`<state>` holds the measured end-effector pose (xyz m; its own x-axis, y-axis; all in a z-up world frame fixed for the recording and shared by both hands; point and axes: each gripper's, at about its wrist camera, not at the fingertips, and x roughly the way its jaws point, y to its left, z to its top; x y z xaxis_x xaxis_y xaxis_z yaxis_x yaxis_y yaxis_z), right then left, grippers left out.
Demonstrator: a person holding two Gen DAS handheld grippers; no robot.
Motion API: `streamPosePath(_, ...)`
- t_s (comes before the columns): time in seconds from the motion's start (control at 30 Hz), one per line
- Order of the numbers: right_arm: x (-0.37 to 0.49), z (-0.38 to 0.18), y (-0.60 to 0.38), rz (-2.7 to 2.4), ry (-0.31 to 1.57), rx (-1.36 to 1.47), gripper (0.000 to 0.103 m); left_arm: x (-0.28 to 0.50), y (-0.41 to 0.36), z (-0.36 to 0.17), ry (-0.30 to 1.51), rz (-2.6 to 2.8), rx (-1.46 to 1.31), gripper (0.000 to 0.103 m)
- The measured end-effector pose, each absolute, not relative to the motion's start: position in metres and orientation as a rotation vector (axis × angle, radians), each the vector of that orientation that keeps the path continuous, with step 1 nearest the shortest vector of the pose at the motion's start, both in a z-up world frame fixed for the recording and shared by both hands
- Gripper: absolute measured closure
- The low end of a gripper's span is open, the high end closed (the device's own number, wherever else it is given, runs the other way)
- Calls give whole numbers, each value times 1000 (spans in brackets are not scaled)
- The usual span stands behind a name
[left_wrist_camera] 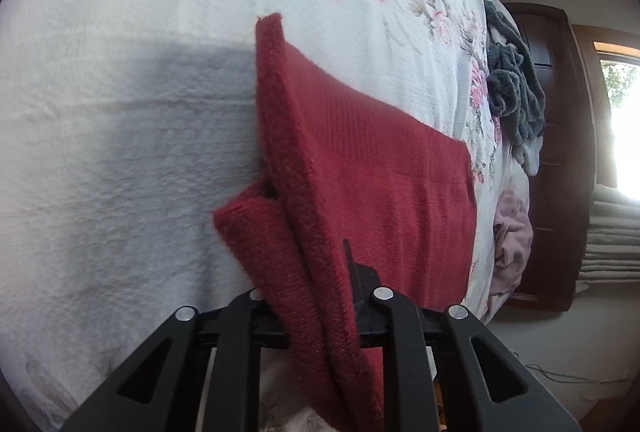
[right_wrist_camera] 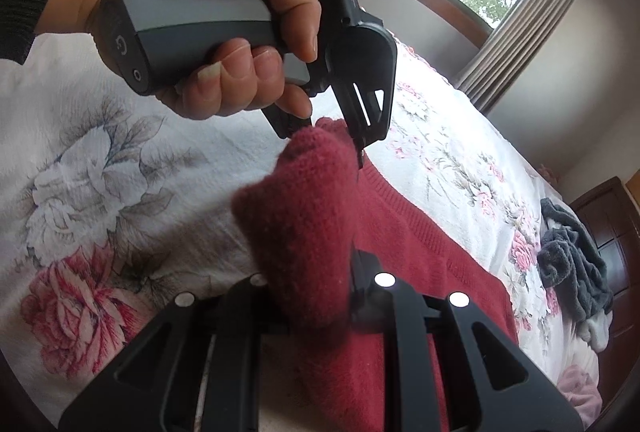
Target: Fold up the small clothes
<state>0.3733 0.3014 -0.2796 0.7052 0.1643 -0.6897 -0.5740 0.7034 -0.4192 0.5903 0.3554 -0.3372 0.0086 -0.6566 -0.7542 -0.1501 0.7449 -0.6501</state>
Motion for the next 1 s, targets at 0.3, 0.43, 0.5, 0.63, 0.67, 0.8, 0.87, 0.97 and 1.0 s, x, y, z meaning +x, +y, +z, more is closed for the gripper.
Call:
streamPosePath(0.3,373,-249,283,426,665,-607,87,597,330,-284,1512,-445,-586,86)
streamPosePath(0.43,372,-238,272,424,662,-562,87,599,315,-262,1501,-431,-544,86)
streamPosePath(0.5,372,-233,265,425,660,-533,87,599,309,-253,1500,-425,-525,86)
streamPosePath(0.63,373,-221,247,415,646,-492,87,601,292,-236,1499,-417,-477,86)
streamPosePath(0.67,374,-220,243,415,647,-477,87,602,286,-232,1498,-412,-464,86)
streamPosePath(0.8,378,-210,220,413,649,-408,87,604,264,-216,1493,-400,-414,86)
streamPosePath(0.87,380,-208,208,411,652,-367,87,603,254,-210,1488,-399,-386,86)
streamPosePath(0.97,381,-205,185,409,662,-300,87,601,232,-201,1483,-391,-349,86)
streamPosePath(1.0,381,-206,175,405,663,-277,87,600,225,-199,1482,-389,-334,86)
